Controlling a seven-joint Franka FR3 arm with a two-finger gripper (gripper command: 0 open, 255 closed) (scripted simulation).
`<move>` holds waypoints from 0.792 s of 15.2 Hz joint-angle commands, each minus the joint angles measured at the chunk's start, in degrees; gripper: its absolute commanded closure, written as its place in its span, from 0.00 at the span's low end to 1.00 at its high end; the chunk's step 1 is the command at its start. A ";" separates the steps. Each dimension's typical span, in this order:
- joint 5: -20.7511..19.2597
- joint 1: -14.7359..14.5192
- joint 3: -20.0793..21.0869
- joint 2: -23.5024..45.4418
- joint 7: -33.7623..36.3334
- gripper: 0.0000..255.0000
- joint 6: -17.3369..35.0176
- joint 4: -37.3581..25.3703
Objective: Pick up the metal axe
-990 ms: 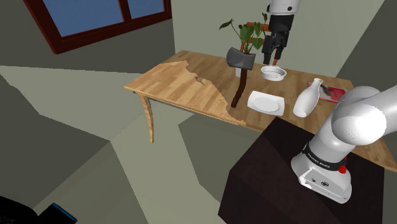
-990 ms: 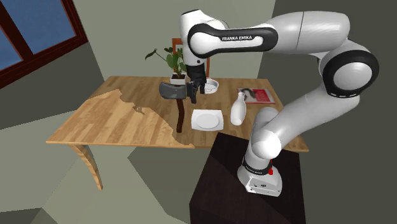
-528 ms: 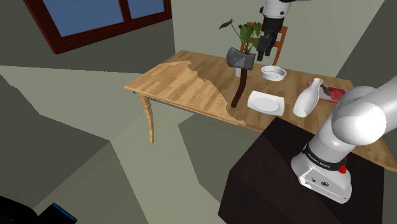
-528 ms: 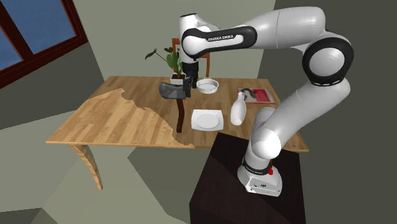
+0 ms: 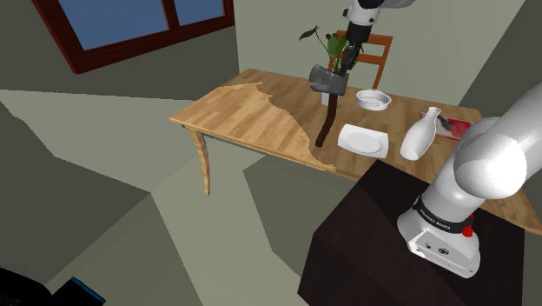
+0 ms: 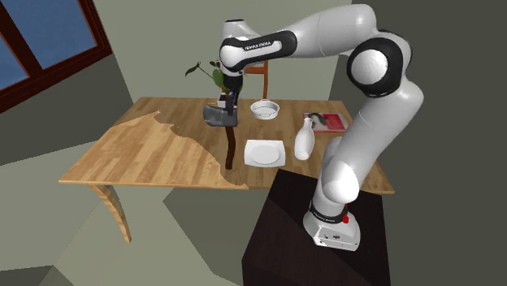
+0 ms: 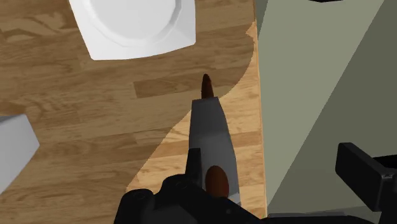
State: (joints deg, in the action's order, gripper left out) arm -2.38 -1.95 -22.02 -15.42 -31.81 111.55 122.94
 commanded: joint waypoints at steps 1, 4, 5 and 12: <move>1.89 -0.43 -1.80 3.97 -4.71 0.00 2.16 -2.94; 3.75 -0.59 -2.87 7.09 -8.12 0.00 4.02 -4.81; 3.83 -0.57 -2.90 7.25 -8.23 0.00 4.78 -4.19; 4.43 -0.55 -3.15 8.37 -8.92 0.00 9.02 -0.95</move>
State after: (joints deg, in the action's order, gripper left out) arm 1.94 -2.53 -25.10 -7.24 -40.58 120.24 121.86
